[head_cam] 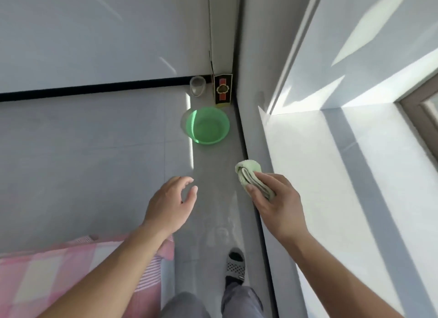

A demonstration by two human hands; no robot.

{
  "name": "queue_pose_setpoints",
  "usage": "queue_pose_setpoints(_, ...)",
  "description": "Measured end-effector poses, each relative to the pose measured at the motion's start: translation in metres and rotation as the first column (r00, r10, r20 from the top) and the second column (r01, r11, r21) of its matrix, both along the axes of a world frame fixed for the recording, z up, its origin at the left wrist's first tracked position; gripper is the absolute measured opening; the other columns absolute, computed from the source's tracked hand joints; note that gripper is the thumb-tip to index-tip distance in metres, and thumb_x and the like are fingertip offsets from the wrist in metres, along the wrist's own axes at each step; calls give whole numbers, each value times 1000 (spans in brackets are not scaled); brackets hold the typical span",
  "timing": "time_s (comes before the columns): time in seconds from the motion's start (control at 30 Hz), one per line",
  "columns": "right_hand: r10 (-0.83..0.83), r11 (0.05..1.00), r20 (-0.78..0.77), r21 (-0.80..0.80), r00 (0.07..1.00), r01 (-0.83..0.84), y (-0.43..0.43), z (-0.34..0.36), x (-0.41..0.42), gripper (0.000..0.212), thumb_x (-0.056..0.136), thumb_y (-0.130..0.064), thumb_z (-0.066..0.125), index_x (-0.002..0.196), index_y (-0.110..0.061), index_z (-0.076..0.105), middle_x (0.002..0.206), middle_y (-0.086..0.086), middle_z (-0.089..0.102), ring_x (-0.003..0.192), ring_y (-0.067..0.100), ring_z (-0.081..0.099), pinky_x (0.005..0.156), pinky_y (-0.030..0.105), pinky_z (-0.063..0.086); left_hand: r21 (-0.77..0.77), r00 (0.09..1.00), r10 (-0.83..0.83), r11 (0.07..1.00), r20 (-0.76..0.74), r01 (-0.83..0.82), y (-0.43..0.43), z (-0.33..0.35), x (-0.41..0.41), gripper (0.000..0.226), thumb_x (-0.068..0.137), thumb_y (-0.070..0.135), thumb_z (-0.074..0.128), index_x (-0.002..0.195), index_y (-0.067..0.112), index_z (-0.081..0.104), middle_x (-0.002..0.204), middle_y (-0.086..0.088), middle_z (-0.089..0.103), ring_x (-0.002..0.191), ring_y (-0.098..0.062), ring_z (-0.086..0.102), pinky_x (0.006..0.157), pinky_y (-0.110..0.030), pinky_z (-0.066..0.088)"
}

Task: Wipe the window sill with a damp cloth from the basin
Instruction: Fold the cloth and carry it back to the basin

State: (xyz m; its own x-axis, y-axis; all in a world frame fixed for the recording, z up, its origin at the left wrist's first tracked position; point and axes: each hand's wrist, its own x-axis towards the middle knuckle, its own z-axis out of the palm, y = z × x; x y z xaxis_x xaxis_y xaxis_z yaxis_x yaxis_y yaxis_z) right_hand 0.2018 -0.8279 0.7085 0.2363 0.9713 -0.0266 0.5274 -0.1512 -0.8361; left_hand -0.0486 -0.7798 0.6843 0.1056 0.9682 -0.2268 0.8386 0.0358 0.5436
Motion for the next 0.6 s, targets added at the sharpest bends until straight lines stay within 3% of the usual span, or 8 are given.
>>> queue_pose_setpoints(0.13,70,996,17,-60,997,-69,118,-19,-20,29,88,-36,71,116,-27,71,105,-15,61,95,-1,58,82,-2,35,5,1000,27,1000,4,-27,100,-9,-22,35,98,44,45,125,26,59,127,12,60,116,-8,57,95,-34,47)
queue_pose_setpoints(0.3,68,993,37,-95,997,-65,242,-53,-53,31,86,-35,74,116,-28,72,106,-13,63,96,6,61,80,5,39,-52,998,39,998,49,-36,221,-34,-49,33,98,44,44,124,29,58,124,13,61,115,-5,56,96,-36,47)
queue_pose_setpoints(0.43,43,988,60,-150,997,-34,330,-83,-78,31,85,-37,74,115,-29,72,105,-14,63,94,7,61,74,1,37,-124,995,22,992,102,-9,321,-58,-63,28,98,44,44,118,31,59,116,14,62,110,-5,58,94,-34,47)
queue_pose_setpoints(0.5,35,984,57,-178,998,-25,370,-100,-84,33,85,-37,73,117,-29,71,108,-12,64,94,7,61,76,6,42,-167,989,3,986,146,21,369,-70,-61,31,96,48,43,116,30,60,114,13,64,106,-5,59,91,-32,47)
queue_pose_setpoints(0.6,12,976,36,-217,999,-4,426,-126,-89,36,86,-36,73,121,-27,70,115,-8,65,101,11,61,86,25,51,-256,970,4,965,245,61,441,-92,-46,41,91,55,42,116,29,61,112,10,67,101,-6,62,89,-32,49)
